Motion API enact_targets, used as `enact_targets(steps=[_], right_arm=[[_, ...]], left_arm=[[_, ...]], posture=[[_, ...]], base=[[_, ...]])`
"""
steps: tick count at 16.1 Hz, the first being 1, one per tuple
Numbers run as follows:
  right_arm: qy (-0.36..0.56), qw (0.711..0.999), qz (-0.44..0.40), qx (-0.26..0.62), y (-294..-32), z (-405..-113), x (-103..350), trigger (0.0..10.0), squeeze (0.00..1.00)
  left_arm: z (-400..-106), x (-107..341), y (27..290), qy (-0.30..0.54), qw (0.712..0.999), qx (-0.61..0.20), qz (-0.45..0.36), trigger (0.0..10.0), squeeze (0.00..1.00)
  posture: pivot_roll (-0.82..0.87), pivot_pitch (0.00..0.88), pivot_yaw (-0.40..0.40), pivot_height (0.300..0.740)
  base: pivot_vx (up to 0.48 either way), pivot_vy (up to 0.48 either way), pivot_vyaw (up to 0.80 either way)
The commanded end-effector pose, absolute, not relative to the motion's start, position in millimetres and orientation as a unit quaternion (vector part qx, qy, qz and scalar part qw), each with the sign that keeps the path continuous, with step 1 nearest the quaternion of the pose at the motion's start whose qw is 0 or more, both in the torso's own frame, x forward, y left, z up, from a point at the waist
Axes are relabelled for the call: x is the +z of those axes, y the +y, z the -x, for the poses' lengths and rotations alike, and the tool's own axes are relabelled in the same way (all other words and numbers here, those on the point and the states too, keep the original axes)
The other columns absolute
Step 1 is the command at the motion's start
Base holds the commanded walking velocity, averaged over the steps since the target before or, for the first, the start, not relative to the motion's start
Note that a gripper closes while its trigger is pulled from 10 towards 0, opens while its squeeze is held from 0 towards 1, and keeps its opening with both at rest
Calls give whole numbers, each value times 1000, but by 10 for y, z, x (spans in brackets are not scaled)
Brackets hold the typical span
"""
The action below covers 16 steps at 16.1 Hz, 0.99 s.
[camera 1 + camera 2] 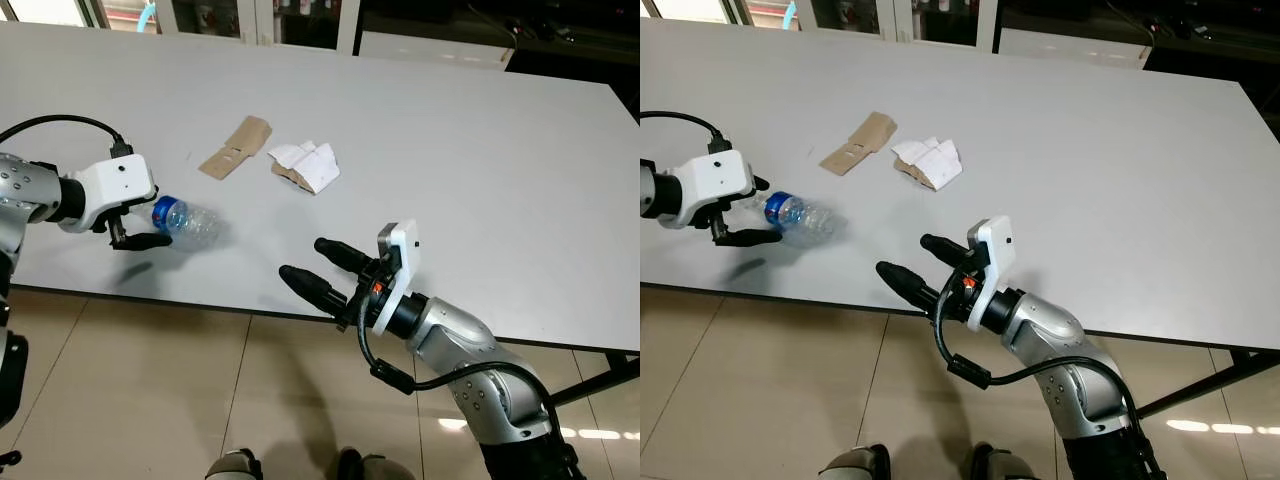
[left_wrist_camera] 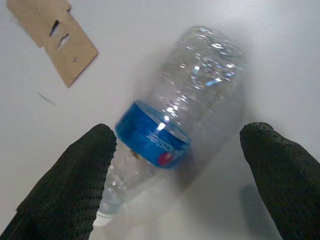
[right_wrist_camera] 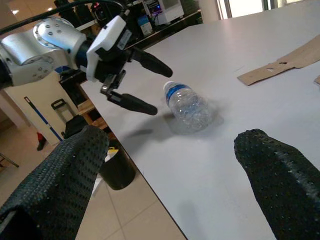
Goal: Picking trash to rubbish bin
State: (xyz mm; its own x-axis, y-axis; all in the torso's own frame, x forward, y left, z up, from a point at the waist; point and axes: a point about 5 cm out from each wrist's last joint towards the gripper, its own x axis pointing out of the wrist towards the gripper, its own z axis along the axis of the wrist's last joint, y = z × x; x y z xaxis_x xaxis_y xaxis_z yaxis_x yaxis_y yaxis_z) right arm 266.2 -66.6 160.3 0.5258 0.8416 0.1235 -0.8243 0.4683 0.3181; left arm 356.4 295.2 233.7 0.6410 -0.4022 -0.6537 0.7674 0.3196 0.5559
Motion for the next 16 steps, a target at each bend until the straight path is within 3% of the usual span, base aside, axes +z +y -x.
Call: enact_targets(steps=[1,7,14,15,16], right_arm=[[26,857,-173,485,-695,-2628,1622,10000,0],[46,861,-176,476,-775,-2462,1595,10000,0],[73,866,-173,463,-857,-2336,1597,10000,0],[74,866,-173,462,-858,-2343,1599,10000,0],[74,867,-173,462,-859,-2352,1602,10000,0]], left_arm=[[-3607,2394,2936,192,795,-357,-452,10000,0],[-3651,2237,2836,217,808,-370,-403,10000,0],[-3661,2000,2663,237,797,-406,-380,10000,0],[-3662,1997,2651,235,796,-408,-381,5373,0],[-3662,1998,2646,233,796,-410,-379,0,0]], posture=[[-48,189,-56,740],[-118,242,-71,740],[-170,272,-98,740],[-168,269,-98,740],[-167,267,-97,740]], base=[[0,0,0],[0,0,0],[0,0,0],[0,0,0],[0,0,0]])
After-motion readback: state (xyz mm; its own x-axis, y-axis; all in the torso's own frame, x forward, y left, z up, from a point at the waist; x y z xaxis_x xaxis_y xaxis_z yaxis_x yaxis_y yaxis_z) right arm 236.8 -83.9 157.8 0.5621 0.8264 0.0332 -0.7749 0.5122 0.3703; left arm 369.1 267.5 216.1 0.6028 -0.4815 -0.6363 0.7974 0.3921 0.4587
